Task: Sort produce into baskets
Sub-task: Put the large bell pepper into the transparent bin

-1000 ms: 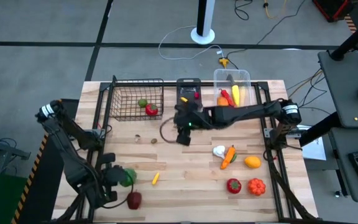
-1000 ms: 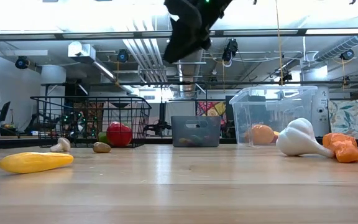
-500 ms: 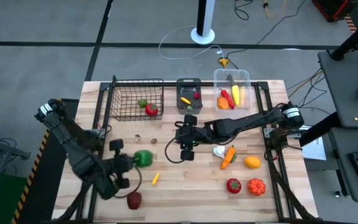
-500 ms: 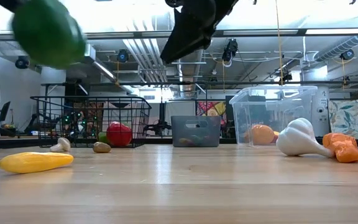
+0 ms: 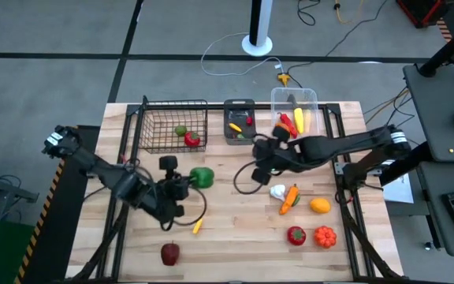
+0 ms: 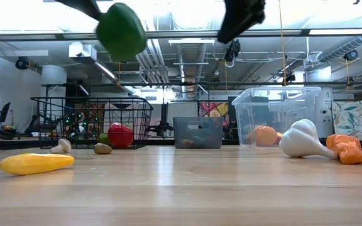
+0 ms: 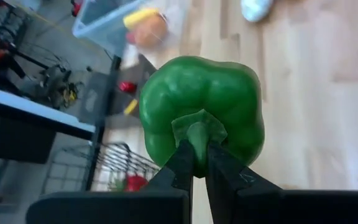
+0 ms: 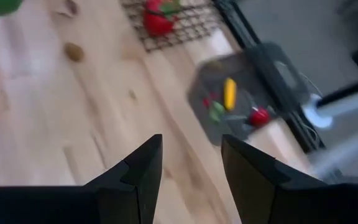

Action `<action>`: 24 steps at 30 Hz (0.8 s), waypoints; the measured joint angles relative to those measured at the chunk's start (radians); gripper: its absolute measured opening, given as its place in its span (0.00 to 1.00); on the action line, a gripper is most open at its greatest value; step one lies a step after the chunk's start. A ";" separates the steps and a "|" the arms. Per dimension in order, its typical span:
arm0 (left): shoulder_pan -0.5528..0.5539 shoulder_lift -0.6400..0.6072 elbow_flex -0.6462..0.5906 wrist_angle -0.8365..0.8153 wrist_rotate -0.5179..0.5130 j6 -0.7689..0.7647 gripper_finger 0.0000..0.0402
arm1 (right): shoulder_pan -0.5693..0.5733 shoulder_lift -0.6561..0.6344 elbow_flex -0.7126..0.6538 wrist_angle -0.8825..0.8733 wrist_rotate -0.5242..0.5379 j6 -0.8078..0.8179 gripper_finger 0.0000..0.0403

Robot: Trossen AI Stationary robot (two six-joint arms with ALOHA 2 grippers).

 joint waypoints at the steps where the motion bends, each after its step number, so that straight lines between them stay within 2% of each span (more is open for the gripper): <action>1: 0.018 -0.003 0.000 0.024 0.000 0.038 0.00 | 0.002 -0.015 -0.001 -0.021 0.008 0.018 0.39; 5: 0.079 -0.009 0.000 0.126 -0.001 0.179 0.00 | 0.020 -0.071 -0.022 -0.015 0.015 0.029 0.39; 8: 0.114 -0.010 -0.001 0.217 0.025 0.276 0.00 | 0.046 -0.097 -0.075 0.079 0.012 -0.027 0.39; 12: 0.153 -0.013 -0.005 0.349 0.153 0.371 0.00 | 0.098 -0.130 -0.185 0.290 0.010 -0.166 0.39; 15: 0.170 -0.014 -0.015 0.417 0.238 0.387 0.01 | 0.140 -0.151 -0.290 0.507 0.009 -0.265 0.39; 20: 0.164 -0.004 -0.045 0.431 0.253 0.394 0.01 | 0.204 -0.159 -0.451 0.863 0.000 -0.410 0.39; 24: 0.158 0.001 -0.093 0.439 0.254 0.394 0.01 | 0.210 -0.144 -0.487 0.935 -0.072 -0.378 0.43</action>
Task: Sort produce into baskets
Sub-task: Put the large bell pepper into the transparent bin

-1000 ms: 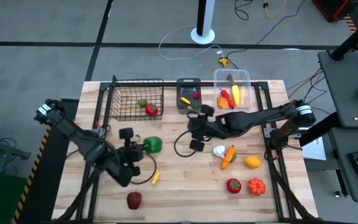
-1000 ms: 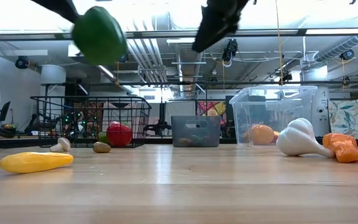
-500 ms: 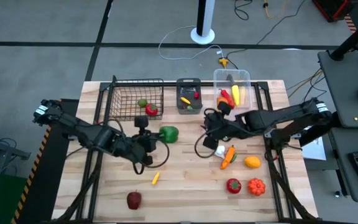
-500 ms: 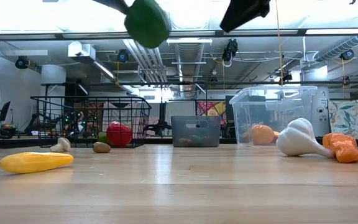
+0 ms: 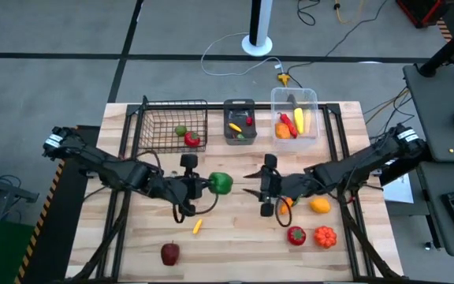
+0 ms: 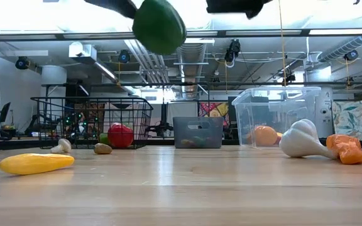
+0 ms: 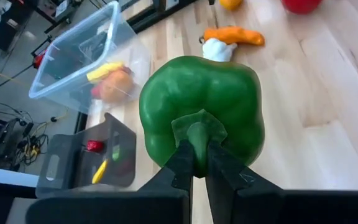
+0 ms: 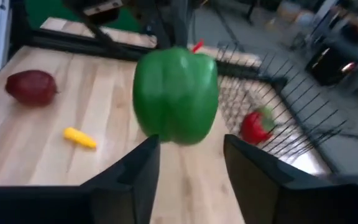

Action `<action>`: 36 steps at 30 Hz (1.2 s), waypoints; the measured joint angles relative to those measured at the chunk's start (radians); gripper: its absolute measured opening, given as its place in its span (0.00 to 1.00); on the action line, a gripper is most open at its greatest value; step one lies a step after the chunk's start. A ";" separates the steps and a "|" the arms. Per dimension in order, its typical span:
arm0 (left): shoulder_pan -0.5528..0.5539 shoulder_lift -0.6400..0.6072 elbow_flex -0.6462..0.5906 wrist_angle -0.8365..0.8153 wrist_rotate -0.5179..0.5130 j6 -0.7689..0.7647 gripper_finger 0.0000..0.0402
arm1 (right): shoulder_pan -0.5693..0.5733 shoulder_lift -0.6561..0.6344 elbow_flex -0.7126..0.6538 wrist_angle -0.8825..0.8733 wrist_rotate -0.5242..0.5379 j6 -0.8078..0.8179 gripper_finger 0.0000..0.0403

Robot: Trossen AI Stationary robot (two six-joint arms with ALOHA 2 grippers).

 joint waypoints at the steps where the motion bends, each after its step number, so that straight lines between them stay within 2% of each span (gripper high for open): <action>1: 0.000 0.000 -0.013 0.009 0.000 -0.001 0.01 | -0.002 0.010 -0.002 -0.004 -0.018 0.022 0.46; 3: 0.002 0.001 -0.027 0.026 0.000 -0.004 0.01 | -0.004 0.031 0.000 0.004 -0.050 0.041 0.52; 10: 0.003 0.002 -0.029 0.066 0.000 0.000 0.01 | -0.012 0.108 0.084 0.002 -0.052 0.014 0.80; 14: 0.003 0.003 -0.029 0.065 -0.001 0.000 0.01 | -0.029 0.130 0.151 -0.038 -0.052 -0.012 0.90; 24: 0.003 0.003 -0.029 0.077 -0.013 -0.003 0.01 | -0.077 0.225 0.300 -0.260 -0.066 0.041 0.91; 36: 0.003 0.003 -0.030 0.093 -0.018 0.000 0.01 | -0.118 0.308 0.407 -0.360 -0.149 0.056 0.91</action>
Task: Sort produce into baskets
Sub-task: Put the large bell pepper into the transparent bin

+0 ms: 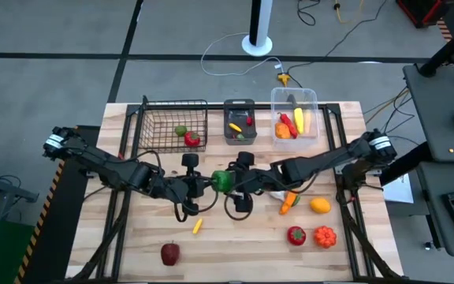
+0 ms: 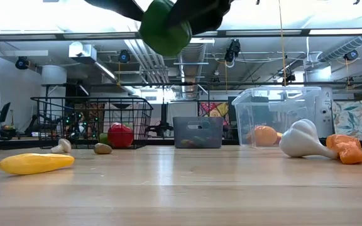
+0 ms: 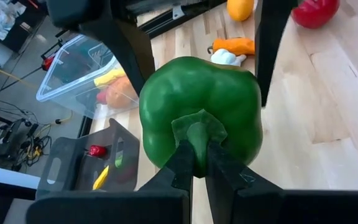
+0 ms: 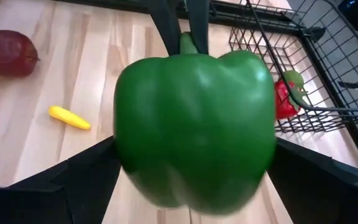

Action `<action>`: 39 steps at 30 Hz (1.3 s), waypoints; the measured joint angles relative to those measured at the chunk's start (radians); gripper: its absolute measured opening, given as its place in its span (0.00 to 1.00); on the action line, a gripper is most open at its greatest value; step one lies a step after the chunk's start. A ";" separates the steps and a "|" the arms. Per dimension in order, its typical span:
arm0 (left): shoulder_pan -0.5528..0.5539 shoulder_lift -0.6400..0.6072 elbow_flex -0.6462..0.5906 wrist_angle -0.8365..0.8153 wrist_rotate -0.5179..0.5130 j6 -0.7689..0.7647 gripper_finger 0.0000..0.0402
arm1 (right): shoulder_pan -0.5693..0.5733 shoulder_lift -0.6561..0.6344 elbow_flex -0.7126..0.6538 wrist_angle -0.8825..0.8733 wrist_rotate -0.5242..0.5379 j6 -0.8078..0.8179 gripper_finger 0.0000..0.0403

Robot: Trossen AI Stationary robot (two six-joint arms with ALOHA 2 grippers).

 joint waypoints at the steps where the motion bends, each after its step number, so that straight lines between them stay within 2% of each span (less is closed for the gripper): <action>1: 0.000 0.000 0.000 0.001 0.000 0.000 0.01 | -0.004 0.002 0.000 0.000 -0.013 -0.010 0.91; 10: 0.001 0.000 0.000 -0.002 0.000 0.000 0.02 | -0.017 -0.002 0.000 0.002 -0.039 -0.035 0.91; 20: 0.001 0.000 0.000 0.001 0.000 0.000 0.19 | -0.017 -0.005 0.000 0.003 -0.040 -0.035 0.91; 25: 0.001 0.000 -0.001 0.000 0.000 0.002 0.23 | -0.017 -0.006 0.000 -0.017 -0.041 -0.031 0.91; 31: 0.001 0.000 -0.026 -0.097 0.066 -0.107 0.23 | -0.017 0.003 0.000 -0.109 -0.057 0.052 0.91; 35: -0.001 0.000 -0.082 -0.092 0.130 -0.197 0.23 | -0.017 0.058 -0.013 -0.085 -0.113 0.054 0.91; 39: -0.001 0.000 -0.153 -0.068 0.135 -0.260 0.23 | -0.019 0.133 -0.015 -0.028 -0.122 0.014 0.91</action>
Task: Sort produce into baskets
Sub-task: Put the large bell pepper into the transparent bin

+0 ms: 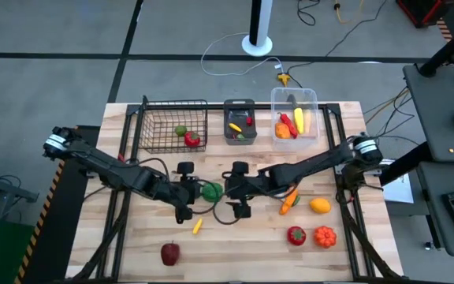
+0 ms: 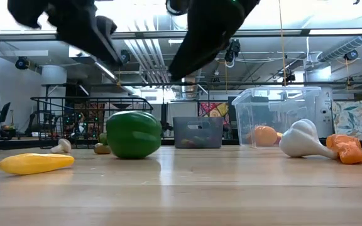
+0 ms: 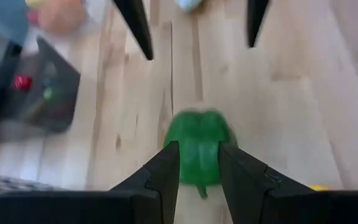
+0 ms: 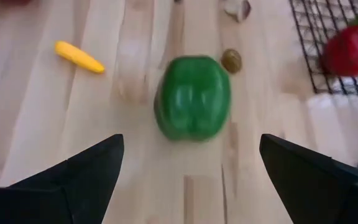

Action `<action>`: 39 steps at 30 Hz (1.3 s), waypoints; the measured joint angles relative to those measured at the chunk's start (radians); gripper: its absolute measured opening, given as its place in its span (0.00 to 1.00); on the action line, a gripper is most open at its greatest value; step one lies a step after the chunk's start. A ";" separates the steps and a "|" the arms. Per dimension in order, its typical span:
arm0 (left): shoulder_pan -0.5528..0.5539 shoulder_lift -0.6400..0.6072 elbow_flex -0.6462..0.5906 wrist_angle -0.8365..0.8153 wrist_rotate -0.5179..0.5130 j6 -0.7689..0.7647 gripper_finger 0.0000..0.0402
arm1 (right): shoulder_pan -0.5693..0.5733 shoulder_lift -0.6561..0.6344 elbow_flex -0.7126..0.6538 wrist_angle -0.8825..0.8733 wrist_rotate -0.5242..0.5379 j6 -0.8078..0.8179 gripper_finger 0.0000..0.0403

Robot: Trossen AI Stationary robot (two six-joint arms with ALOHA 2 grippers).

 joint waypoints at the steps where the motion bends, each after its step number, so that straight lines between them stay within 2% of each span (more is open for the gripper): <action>1: 0.000 0.000 -0.015 0.000 0.000 -0.013 0.23 | -0.002 0.018 0.001 0.021 -0.003 -0.009 0.91; 5: 0.000 0.000 -0.069 0.014 -0.001 -0.066 0.23 | -0.027 0.085 0.013 0.064 -0.065 -0.013 0.91; 20: 0.000 0.000 -0.221 0.156 -0.002 -0.186 0.23 | -0.085 0.265 0.177 0.005 -0.126 0.049 0.91; 32: 0.000 0.002 -0.345 0.399 0.001 -0.186 0.23 | -0.089 0.286 0.179 0.005 -0.129 0.047 0.91; 39: 0.000 0.002 -0.352 0.425 0.004 -0.186 0.23 | -0.099 0.293 0.179 0.018 -0.155 0.051 0.91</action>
